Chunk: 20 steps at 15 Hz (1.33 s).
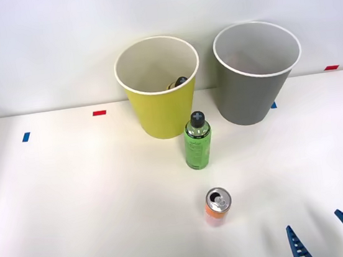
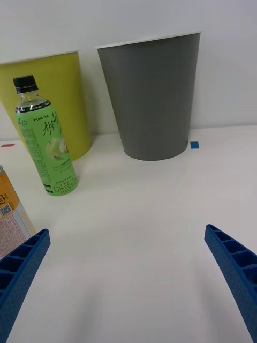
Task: Put cans in the gray bin, plastic bottles in the light green bin
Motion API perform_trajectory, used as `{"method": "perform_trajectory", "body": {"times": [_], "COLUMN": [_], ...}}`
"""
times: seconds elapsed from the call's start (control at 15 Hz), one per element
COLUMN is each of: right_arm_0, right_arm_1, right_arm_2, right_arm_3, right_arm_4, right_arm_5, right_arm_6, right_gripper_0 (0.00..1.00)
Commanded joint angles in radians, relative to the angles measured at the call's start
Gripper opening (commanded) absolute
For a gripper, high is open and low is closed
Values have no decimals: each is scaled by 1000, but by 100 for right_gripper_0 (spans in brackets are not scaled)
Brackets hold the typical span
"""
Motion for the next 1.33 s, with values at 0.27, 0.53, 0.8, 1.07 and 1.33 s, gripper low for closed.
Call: {"method": "perform_trajectory", "body": {"times": [0.27, 0.53, 0.8, 1.07, 1.33], "right_arm_0": [0, 0, 0, 0, 0], "right_arm_1": [0, 0, 0, 0, 0], "right_arm_2": [0, 0, 0, 0, 0], "right_arm_3": [0, 0, 0, 0, 0], "right_arm_4": [0, 0, 0, 0, 0], "right_arm_5": [0, 0, 0, 0, 0], "right_arm_6": [0, 0, 0, 0, 0], "right_gripper_0": [100, 100, 100, 100, 100]}}
